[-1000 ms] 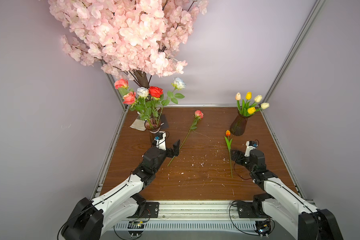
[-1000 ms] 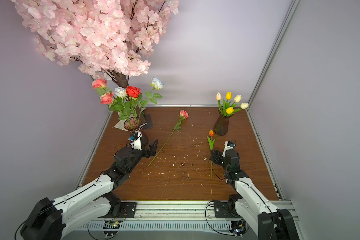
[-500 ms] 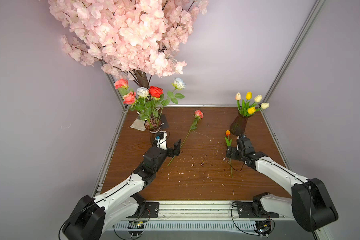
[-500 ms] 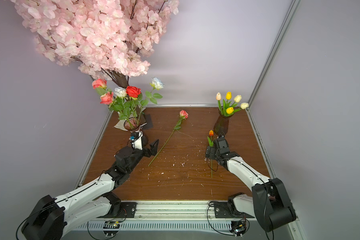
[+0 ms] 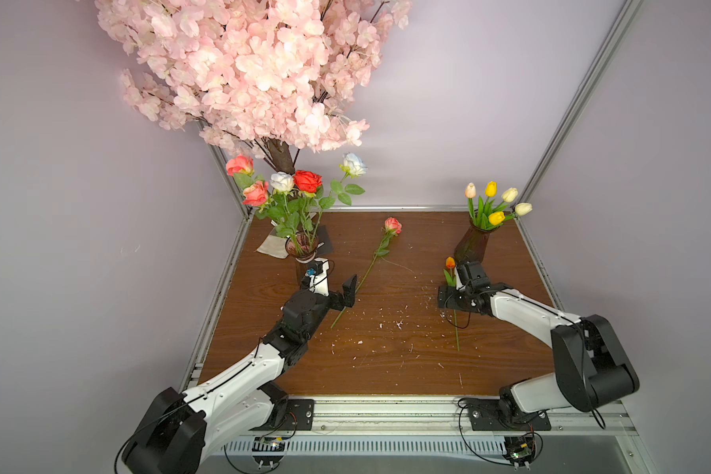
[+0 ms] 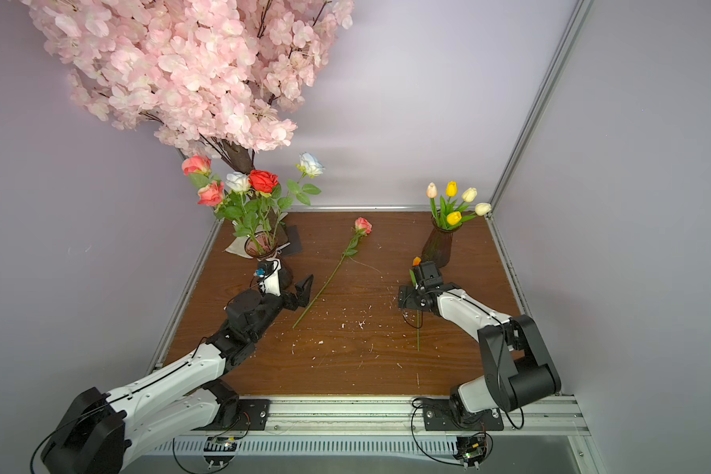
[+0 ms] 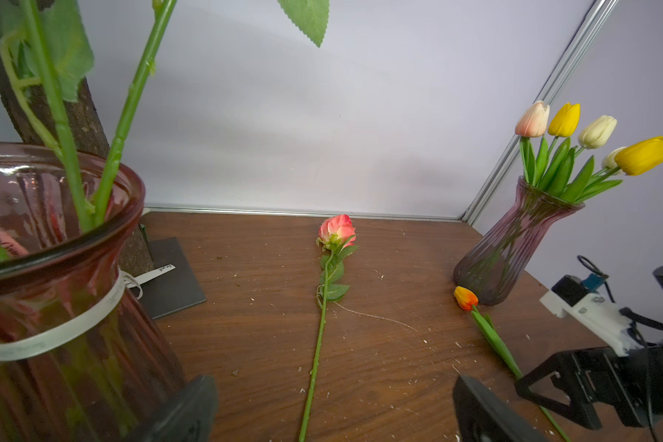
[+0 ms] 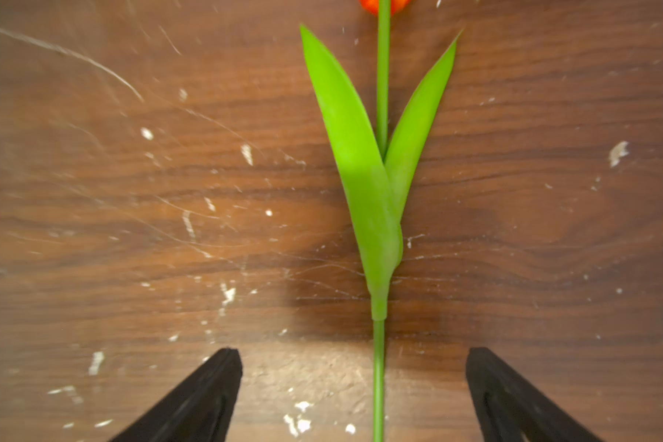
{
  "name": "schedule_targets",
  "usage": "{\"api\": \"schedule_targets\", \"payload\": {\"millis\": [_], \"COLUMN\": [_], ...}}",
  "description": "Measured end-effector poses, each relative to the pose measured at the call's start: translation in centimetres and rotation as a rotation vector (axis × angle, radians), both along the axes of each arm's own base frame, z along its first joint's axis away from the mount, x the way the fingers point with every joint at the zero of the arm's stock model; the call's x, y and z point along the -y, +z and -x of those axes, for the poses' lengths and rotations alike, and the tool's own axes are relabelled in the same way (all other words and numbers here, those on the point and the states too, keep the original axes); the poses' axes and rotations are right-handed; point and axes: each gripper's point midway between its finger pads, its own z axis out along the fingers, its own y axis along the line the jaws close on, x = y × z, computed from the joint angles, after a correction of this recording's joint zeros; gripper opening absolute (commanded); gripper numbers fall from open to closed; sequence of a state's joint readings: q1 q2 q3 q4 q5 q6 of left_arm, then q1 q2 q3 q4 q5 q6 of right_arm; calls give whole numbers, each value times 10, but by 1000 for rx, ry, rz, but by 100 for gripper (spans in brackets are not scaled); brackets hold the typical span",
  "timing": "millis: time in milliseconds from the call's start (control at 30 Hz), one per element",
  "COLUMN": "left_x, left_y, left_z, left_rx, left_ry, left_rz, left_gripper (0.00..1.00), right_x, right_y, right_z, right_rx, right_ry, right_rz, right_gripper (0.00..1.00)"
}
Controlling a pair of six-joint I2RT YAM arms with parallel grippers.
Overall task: Arrange the flowers in different vases according to their variety
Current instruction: Pick up the flower at the center of the board.
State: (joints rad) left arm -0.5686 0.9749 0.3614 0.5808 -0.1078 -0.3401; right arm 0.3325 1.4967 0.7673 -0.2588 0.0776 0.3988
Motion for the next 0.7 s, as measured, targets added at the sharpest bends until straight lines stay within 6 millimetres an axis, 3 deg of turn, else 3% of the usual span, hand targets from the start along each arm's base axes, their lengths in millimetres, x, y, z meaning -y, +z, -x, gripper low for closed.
{"api": "schedule_targets", "payload": {"millis": [100, 300, 400, 600, 700], "left_x": [0, 1, 1, 1, 1], "left_y": [0, 0, 0, 3, 4], "left_z": [0, 0, 1, 1, 2], "left_rx": [0, 0, 0, 6, 9], "left_ry": [-3, -7, -8, -8, -9], "left_rz": [0, 1, 0, 5, 6], "left_gripper": [99, 100, 100, 100, 100], "right_x": [4, 4, 1, -5, -8], "right_y": [-13, -15, -15, -16, -16], "right_z": [-1, -9, -11, -15, -16], "right_rx": [-47, -53, -59, -58, -54], "right_ry": [9, 19, 29, 39, 43], "right_rz": [61, 123, 134, 139, 132], "right_gripper": [86, 69, 67, 53, 52]}}
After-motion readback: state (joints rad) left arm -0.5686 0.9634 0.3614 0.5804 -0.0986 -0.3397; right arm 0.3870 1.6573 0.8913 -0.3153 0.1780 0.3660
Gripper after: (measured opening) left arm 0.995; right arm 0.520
